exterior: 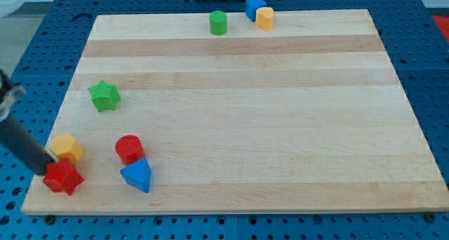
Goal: Slide yellow hexagon to the center of the board
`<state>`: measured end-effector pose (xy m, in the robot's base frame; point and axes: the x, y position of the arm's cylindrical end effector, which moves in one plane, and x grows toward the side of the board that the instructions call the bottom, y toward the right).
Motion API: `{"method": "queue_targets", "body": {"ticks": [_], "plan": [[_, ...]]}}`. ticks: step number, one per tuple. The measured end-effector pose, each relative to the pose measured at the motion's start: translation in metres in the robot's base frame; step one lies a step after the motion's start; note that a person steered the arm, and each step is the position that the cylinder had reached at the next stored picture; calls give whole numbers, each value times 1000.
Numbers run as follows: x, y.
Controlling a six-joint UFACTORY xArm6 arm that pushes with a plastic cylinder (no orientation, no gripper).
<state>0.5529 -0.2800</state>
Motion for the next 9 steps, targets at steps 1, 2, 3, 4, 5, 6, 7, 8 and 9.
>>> {"method": "queue_targets", "body": {"ticks": [1, 2, 3, 4, 5, 6, 7, 8, 9], "plan": [[-38, 26], [-49, 32], [-39, 5], [-47, 12], [-83, 65], [-96, 116], [-96, 80], [-86, 21], [-49, 16]]}}
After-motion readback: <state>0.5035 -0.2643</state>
